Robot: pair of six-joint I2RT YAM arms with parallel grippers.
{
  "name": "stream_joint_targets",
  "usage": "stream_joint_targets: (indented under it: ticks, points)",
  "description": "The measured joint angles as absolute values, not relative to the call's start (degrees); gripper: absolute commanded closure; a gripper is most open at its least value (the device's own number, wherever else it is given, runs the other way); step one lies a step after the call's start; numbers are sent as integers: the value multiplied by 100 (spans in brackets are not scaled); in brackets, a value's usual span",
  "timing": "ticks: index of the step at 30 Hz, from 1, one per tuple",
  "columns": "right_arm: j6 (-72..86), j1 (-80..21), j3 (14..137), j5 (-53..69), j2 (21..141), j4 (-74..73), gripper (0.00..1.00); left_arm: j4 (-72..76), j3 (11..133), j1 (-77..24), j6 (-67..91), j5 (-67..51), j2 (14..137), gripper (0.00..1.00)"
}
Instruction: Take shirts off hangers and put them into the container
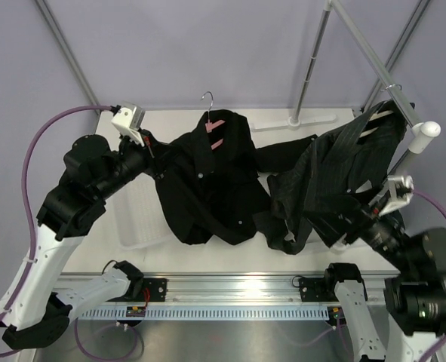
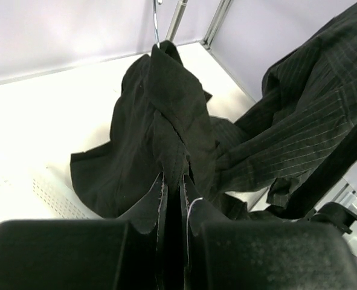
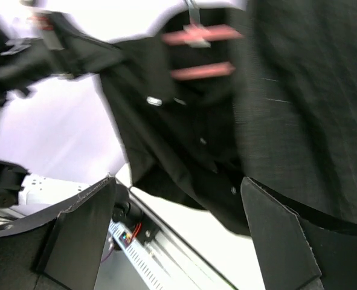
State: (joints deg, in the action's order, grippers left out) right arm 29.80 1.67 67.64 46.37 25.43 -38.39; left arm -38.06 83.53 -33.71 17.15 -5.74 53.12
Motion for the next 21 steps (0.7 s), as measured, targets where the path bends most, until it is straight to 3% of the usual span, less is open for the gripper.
stream_joint_targets:
  ticks: [5, 10, 16, 21]
  points:
    - [3223, 167, 7498, 4845, 2102, -3649, 12, -3758, 8173, -3371, 1747, -650, 5411, 100]
    - [3610, 187, 8379, 5478, 2871, -3037, 12, -3430, 7811, -3369, 1911, -1015, 5465, 100]
    - [4206, -32, 9321, 5789, 5050, -1890, 16, -3079, 7677, -3369, 2067, -1542, 5616, 100]
    - [3503, -1835, 10814, 4869, 7303, -2477, 24, -3057, 7915, -3367, 2086, -1712, 5804, 100]
